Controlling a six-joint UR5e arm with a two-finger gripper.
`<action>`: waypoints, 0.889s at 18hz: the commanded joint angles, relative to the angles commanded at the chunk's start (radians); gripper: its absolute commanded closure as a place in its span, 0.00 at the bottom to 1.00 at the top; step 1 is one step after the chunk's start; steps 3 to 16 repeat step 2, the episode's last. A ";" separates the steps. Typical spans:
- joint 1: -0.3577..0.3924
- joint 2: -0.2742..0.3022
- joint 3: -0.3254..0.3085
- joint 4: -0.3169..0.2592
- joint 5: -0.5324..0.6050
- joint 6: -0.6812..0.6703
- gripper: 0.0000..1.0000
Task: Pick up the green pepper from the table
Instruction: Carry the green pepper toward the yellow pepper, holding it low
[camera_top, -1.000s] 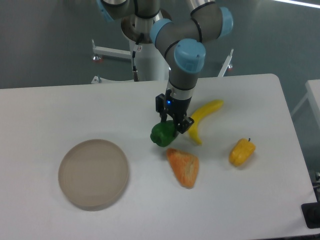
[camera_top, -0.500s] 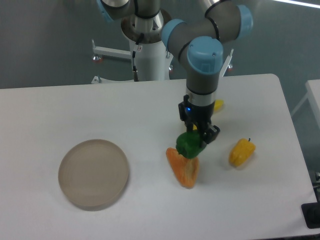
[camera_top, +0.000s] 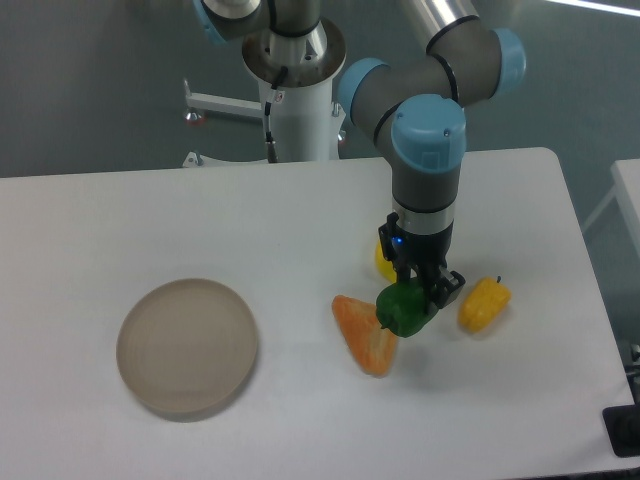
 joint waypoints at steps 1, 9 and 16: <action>0.000 0.002 -0.003 0.000 0.000 -0.002 0.67; -0.002 0.002 -0.005 0.000 0.000 -0.002 0.67; -0.002 0.002 -0.005 0.000 0.000 -0.002 0.67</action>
